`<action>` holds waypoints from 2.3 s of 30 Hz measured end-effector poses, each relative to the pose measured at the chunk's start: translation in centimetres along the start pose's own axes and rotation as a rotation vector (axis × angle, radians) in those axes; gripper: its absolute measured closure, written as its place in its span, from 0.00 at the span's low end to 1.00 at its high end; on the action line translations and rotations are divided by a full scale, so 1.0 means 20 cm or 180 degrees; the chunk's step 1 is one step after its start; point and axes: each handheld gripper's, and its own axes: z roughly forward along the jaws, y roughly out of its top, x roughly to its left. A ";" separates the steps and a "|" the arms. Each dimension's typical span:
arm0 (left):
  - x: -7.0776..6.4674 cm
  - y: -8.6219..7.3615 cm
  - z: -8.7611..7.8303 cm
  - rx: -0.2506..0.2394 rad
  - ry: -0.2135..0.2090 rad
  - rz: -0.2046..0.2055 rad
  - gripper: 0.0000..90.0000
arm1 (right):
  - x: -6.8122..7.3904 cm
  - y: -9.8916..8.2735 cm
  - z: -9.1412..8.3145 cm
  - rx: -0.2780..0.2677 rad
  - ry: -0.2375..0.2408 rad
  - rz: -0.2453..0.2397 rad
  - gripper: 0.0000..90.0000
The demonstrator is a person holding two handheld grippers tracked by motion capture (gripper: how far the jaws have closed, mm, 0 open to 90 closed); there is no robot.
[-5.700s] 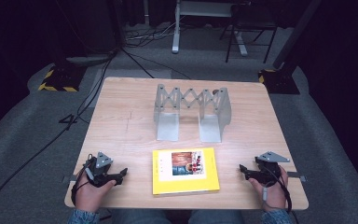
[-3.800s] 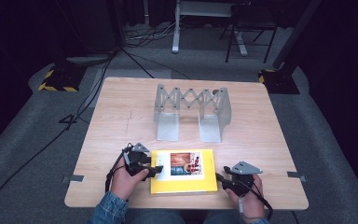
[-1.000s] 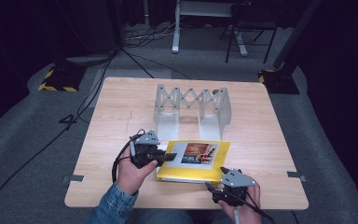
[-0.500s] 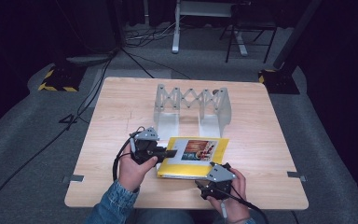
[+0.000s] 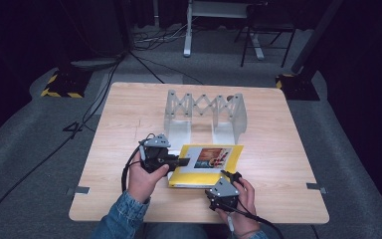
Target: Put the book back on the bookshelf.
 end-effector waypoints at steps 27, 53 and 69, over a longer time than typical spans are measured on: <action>0.00 -0.02 0.02 0.0041 0.0021 -0.0045 0.94 | 0.04 0.03 0.12 -0.0184 -0.0483 -0.0181 0.08; 0.03 -0.05 -0.03 -0.0006 0.0639 -0.0007 0.84 | 0.11 0.10 0.04 0.0010 -0.0478 -0.0896 0.74; 0.09 -0.15 -0.24 -0.0415 0.0901 -0.0274 0.77 | -0.02 0.22 -0.18 -0.0220 -0.0287 -0.0462 0.85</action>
